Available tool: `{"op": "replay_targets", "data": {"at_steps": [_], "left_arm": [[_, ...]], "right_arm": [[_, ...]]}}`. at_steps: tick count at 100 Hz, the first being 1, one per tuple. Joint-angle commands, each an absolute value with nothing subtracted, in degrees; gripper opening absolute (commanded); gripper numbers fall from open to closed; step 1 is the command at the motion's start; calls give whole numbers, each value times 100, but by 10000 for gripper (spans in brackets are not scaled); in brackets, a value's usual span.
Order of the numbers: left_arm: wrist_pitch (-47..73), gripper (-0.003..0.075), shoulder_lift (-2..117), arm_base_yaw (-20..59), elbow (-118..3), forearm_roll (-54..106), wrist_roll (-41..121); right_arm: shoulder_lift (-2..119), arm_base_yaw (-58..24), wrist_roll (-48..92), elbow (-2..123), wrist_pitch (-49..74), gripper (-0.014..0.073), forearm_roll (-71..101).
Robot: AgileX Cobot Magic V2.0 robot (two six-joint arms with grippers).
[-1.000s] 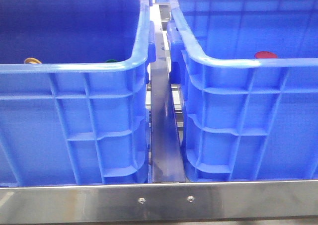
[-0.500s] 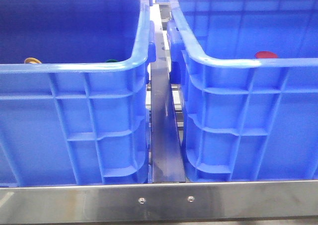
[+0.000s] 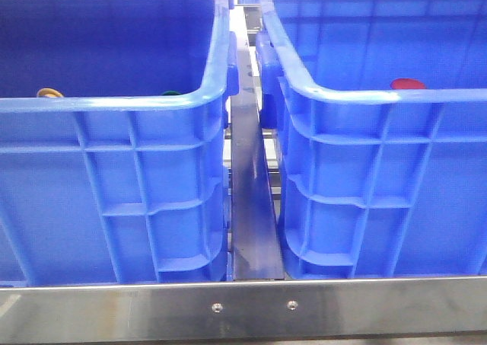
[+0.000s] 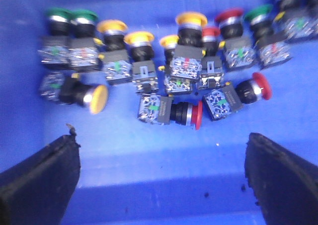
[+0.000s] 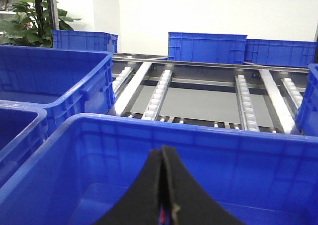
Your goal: Pick red and yellow buttons and place in box
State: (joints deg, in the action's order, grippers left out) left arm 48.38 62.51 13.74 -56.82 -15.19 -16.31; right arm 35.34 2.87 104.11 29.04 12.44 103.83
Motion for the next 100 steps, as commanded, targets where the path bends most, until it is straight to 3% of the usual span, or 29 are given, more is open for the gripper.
{"op": "replay_targets", "data": {"at_steps": [1,48,100], "left_arm": [[4529,628,6691,1361,-6089,-1520,-1553],[4119,534,8536,1361,-7097,-1465,-1151],[3514,532,9490,1361,-7228,-1460,-1031]], "right_arm": [[3528,294,10422,3045,1424,-66,11017],[3528,294,10422,3045,1364,-66,11017],[3559,294,10422,3045,1315,-66,11017]]}}
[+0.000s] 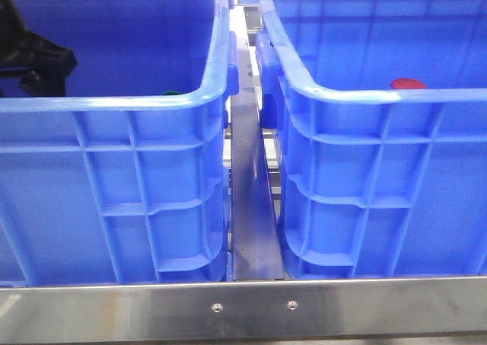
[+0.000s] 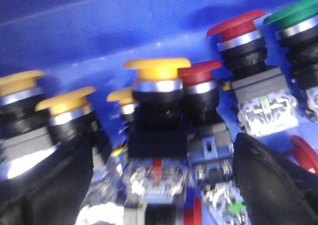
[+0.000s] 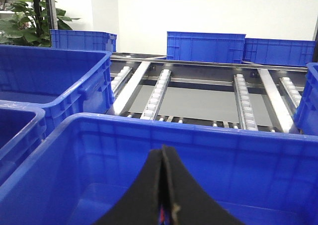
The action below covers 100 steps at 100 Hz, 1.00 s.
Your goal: Pick red and yellow buttons and place in box
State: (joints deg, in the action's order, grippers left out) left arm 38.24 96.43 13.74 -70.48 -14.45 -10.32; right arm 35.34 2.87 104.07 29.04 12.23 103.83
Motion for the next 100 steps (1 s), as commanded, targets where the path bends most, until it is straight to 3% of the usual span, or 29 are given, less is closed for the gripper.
{"op": "replay_targets", "data": {"at_steps": [1,20,29,41,53,58,100], "left_arm": [[3503,532,9513,1361,-7228,-1460,-1031],[3499,523,9697,1361,-7228,-1460,-1031],[3511,479,9727,1361,-7228,-1460,-1031],[3511,314,9651,1361,-7228,-1460,-1031],[3521,56,9488,1361,-7228,-1460,-1031],[3521,-18,9400,1361,-7228,-1460,-1031],[4020,-19,8177,1510,-7138,-1340,-1031]], "right_arm": [[3559,294,10422,3045,1309,-66,11017],[3559,294,10422,3045,1164,-66,11017],[3559,294,10422,3045,1139,-66,11017],[3559,294,10422,3045,1119,-66,11017],[3559,294,10422,3045,1119,-66,11017],[3559,294,10422,3045,1119,-66,11017],[3559,294,10422,3045,1119,-66,11017]]}}
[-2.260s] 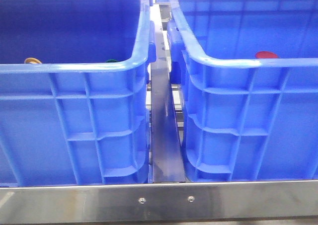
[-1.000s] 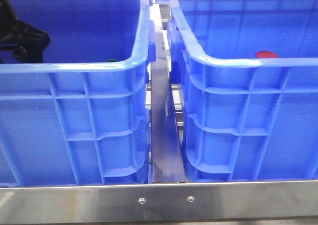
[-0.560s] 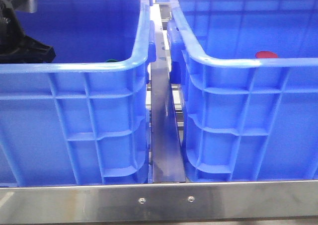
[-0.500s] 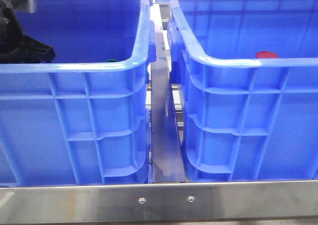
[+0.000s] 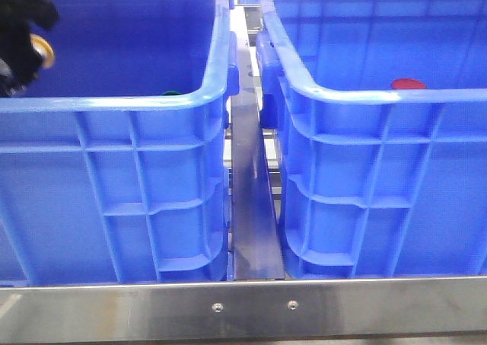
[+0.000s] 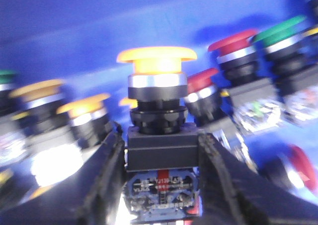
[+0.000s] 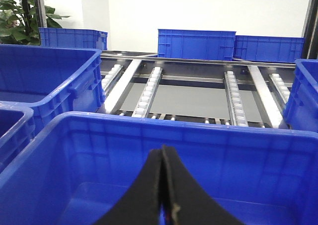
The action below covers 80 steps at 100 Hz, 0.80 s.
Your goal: Pick red and yellow buttons and place in box
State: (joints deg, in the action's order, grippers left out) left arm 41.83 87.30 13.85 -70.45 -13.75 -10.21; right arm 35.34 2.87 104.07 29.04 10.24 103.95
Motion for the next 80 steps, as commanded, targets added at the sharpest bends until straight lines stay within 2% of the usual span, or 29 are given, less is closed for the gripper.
{"op": "replay_targets", "data": {"at_steps": [1,18,44,66,73,80], "left_arm": [[4020,-19,8150,1527,-7128,-1340,-1031],[4083,-19,7405,2234,-6922,-1258,-1031],[4089,-19,6624,4018,-6891,-1257,-1031],[4032,-19,6441,5322,-6891,-1333,-1031],[3964,-19,6441,5597,-6891,-1383,-1031],[3921,-19,6441,5771,-6891,-1425,-1031]], "right_arm": [[3559,294,10422,3045,1119,-66,11017],[3559,294,10422,3045,1125,-66,11017],[3559,294,10422,3045,1218,-66,11017],[3559,294,10422,3045,1254,-60,11017],[3559,294,10422,3045,1428,-10,11017],[3559,294,10422,3045,1725,102,11017]]}}
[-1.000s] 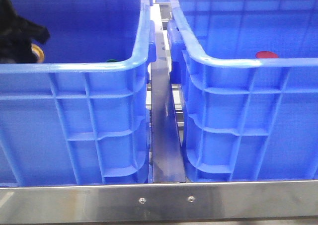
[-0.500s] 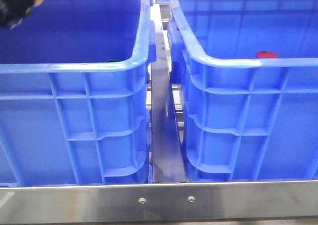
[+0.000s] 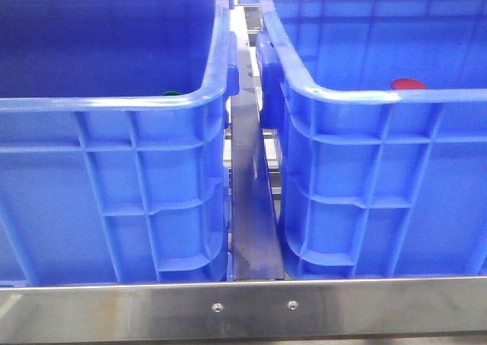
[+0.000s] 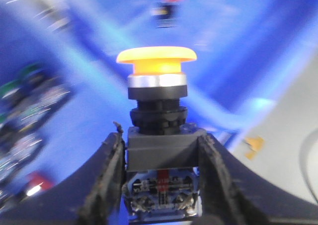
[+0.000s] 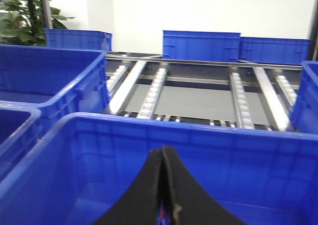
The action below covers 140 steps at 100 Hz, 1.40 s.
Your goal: Pick red and yellow buttons and place in box
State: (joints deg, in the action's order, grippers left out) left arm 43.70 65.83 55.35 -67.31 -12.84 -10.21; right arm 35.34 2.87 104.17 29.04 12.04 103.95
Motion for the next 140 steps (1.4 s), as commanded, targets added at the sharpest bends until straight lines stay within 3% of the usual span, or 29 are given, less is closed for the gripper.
{"op": "replay_targets", "data": {"at_steps": [1,15,25,48,82,115,140], "left_arm": [[3908,-19,6441,5782,-6891,-1437,-1031],[3907,-19,6441,5833,-6891,-1437,-1031],[3907,-19,6441,5833,-6891,-1437,-1031],[3907,-19,6441,5833,-6891,-1437,-1031],[3907,-19,6441,5833,-6891,-1437,-1031],[3907,-19,6441,5833,-6891,-1437,-1031],[3907,-19,6441,5833,-6891,-1437,-1031]], "right_arm": [[3559,294,10422,3045,1756,133,11017],[3559,294,10422,3045,2357,505,11017],[3559,294,10315,3045,2696,648,11017],[3796,294,8301,3136,4059,607,11010],[5443,191,6487,3918,6436,601,10499],[6608,-1309,6319,4596,5951,601,10391],[7219,-1907,6319,4983,5863,578,10415]]}}
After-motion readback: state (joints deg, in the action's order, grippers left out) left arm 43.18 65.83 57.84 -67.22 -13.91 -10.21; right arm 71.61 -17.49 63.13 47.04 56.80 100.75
